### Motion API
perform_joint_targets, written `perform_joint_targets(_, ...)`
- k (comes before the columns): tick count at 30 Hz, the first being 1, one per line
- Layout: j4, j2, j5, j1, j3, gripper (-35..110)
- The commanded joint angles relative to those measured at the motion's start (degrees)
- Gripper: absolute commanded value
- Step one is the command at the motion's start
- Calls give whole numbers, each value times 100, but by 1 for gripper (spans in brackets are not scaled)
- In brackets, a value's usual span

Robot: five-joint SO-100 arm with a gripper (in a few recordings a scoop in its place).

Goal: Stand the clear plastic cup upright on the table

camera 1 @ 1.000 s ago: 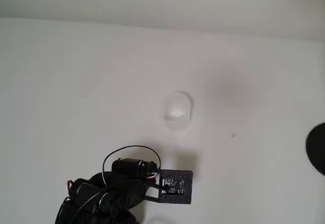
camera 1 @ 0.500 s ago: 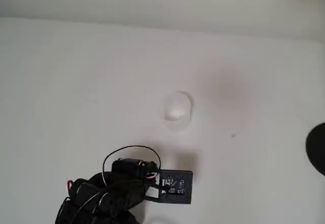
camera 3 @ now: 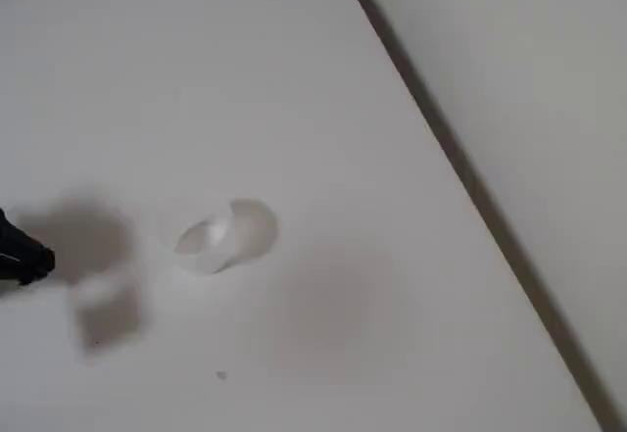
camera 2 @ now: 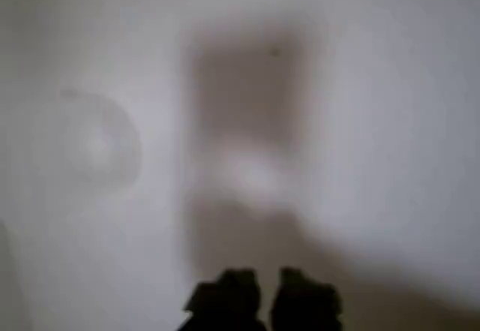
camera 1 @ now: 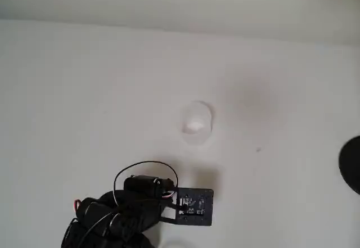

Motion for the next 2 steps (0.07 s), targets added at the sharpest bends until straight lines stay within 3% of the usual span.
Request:
perform_joint_targets(1, 18, 9, 62, 26, -9, 2)
perform_joint_targets(2, 18, 9, 62, 26, -9, 2)
